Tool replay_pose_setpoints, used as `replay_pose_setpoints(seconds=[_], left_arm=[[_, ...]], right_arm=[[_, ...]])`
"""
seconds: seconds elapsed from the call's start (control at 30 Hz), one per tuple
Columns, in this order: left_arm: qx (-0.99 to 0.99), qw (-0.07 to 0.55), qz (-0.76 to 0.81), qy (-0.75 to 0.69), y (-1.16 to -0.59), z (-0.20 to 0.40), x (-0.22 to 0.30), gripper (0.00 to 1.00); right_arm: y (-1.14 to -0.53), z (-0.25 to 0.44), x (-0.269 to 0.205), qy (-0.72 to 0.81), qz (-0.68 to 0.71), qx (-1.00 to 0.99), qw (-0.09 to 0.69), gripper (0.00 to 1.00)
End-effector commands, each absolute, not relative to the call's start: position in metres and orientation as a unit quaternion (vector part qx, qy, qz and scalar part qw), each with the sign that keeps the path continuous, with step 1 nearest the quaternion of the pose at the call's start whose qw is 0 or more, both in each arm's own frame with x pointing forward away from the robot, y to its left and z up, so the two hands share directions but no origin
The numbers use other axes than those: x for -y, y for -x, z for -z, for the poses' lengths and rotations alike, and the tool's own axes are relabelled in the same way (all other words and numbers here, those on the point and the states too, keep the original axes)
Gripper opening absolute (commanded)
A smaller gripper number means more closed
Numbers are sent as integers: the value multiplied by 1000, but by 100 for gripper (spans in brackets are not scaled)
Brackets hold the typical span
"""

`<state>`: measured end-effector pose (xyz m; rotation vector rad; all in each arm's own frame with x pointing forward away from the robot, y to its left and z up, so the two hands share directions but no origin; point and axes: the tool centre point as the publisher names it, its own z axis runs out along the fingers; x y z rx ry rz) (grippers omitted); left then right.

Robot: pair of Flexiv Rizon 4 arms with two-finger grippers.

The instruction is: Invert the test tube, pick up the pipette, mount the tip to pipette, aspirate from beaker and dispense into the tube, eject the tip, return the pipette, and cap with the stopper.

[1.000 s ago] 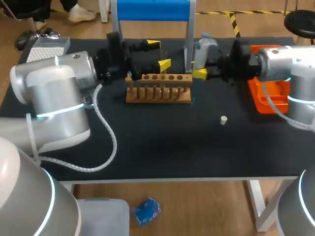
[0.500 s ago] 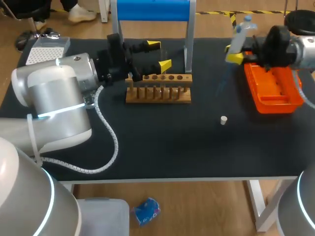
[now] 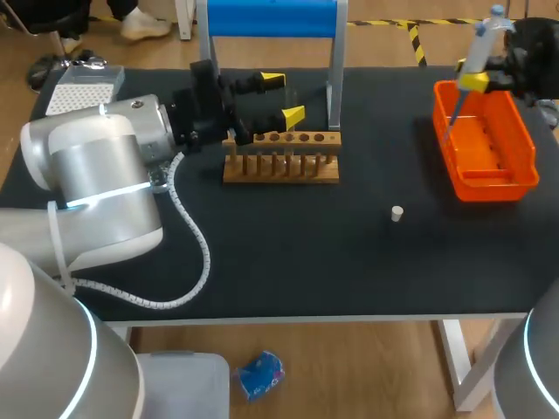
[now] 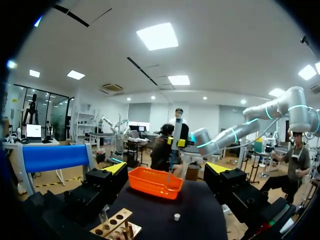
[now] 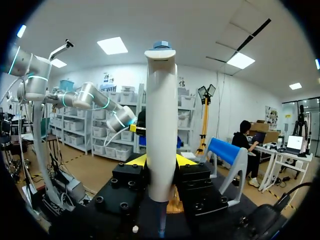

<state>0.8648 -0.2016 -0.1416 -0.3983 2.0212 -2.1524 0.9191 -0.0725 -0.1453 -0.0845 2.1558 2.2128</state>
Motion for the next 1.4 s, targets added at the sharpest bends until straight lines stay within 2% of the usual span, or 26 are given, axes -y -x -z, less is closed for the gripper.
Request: replay_pose_setpoints(seconds=[0.03, 0.57, 1.4], left_arm=[[-675, 84, 720, 136, -864, 142, 204, 100], [-675, 84, 720, 136, -864, 142, 204, 100], [-675, 84, 720, 136, -864, 142, 204, 100]], right_arm=[[-917, 142, 107, 19, -712, -701, 35, 0], [-937, 164, 171, -4, -717, -695, 61, 0], [-950, 173, 180, 13, -717, -696, 52, 0]])
